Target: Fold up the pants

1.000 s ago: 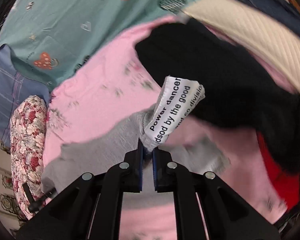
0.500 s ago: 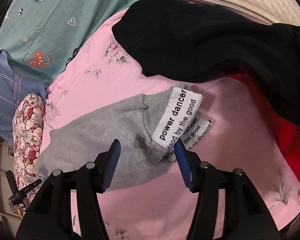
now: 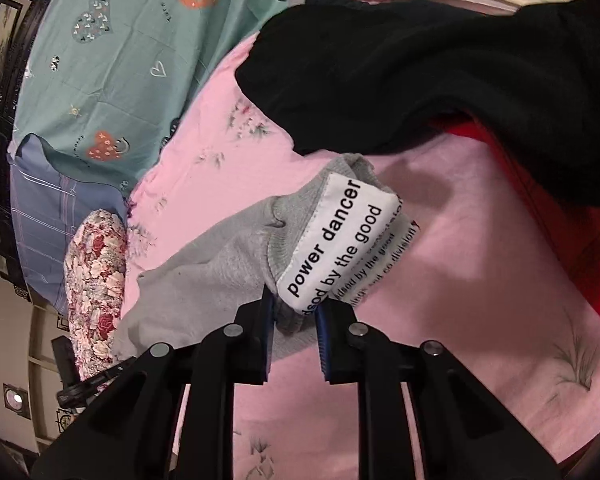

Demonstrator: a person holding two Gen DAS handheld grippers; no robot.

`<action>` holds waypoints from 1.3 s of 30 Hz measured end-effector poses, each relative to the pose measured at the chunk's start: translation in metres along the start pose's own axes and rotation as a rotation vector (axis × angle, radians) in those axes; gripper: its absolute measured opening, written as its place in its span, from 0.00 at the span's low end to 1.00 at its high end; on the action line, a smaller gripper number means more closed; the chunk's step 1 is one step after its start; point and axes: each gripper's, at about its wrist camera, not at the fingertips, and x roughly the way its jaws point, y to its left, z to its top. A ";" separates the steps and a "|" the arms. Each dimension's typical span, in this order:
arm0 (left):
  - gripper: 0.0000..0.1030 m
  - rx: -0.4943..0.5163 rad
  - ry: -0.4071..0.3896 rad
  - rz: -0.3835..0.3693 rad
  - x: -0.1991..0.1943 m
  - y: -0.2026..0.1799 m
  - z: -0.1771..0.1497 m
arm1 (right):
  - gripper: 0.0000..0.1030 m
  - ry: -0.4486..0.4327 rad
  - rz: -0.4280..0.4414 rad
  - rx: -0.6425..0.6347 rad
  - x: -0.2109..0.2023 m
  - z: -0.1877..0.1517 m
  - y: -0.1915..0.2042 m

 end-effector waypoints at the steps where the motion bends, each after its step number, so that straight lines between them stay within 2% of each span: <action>1: 0.24 0.001 0.005 0.024 0.006 0.001 0.001 | 0.18 0.014 -0.037 0.004 0.007 -0.001 -0.005; 4: 0.24 -0.016 0.079 0.057 0.034 0.006 0.000 | 0.23 0.067 -0.144 -0.026 0.028 -0.007 -0.010; 6: 0.25 0.002 0.049 0.064 0.037 0.003 -0.004 | 0.42 0.063 -0.222 -0.081 0.021 -0.009 0.000; 7: 0.25 0.015 0.041 0.068 0.036 0.002 -0.006 | 0.53 0.061 -0.290 -0.104 0.014 -0.010 0.005; 11: 0.25 0.012 -0.001 0.066 0.034 0.002 -0.019 | 0.54 -0.021 -0.506 -0.272 -0.019 -0.009 0.048; 12: 0.25 0.013 -0.011 0.072 0.033 0.000 -0.023 | 0.54 -0.035 -0.510 -0.309 -0.021 -0.006 0.060; 13: 0.25 0.014 -0.015 0.078 0.032 -0.002 -0.024 | 0.54 -0.041 -0.488 -0.352 -0.020 -0.002 0.076; 15: 0.25 0.014 -0.021 0.086 0.030 -0.006 -0.026 | 0.54 -0.016 -0.342 -0.476 -0.003 0.007 0.122; 18: 0.25 0.018 -0.026 0.080 0.028 -0.008 -0.030 | 0.54 0.074 -0.129 -0.689 0.052 0.009 0.203; 19: 0.25 0.014 -0.029 0.071 0.027 -0.007 -0.031 | 0.54 0.131 -0.024 -0.781 0.080 0.005 0.237; 20: 0.25 0.008 -0.030 0.064 0.025 -0.005 -0.033 | 0.54 0.180 0.040 -0.844 0.106 0.000 0.263; 23: 0.25 -0.006 -0.030 0.058 0.025 -0.004 -0.031 | 0.54 0.315 0.128 -0.984 0.184 -0.018 0.324; 26: 0.25 0.001 -0.031 0.067 0.025 -0.005 -0.030 | 0.54 0.381 0.102 -1.132 0.247 -0.044 0.366; 28: 0.25 0.010 -0.032 0.066 0.025 -0.006 -0.031 | 0.53 0.407 0.066 -1.193 0.274 -0.054 0.375; 31: 0.25 0.013 -0.029 0.042 0.024 -0.002 -0.031 | 0.41 0.455 0.020 -1.233 0.300 -0.059 0.375; 33: 0.25 0.015 -0.027 0.027 0.023 -0.001 -0.032 | 0.37 0.480 -0.010 -1.234 0.310 -0.062 0.373; 34: 0.25 0.015 -0.026 0.020 0.023 0.000 -0.032 | 0.29 0.496 -0.019 -1.225 0.314 -0.063 0.371; 35: 0.25 0.016 -0.024 0.016 0.023 0.001 -0.032 | 0.14 0.506 -0.027 -1.221 0.317 -0.064 0.371; 36: 0.25 0.015 -0.021 0.010 0.022 0.002 -0.032 | 0.06 0.519 -0.033 -1.219 0.320 -0.067 0.370; 37: 0.25 0.010 -0.016 0.004 0.021 0.003 -0.031 | 0.05 0.524 -0.036 -1.217 0.321 -0.069 0.370; 39: 0.25 0.005 -0.006 -0.005 0.020 0.006 -0.030 | 0.04 0.471 -0.054 -1.199 0.316 -0.066 0.374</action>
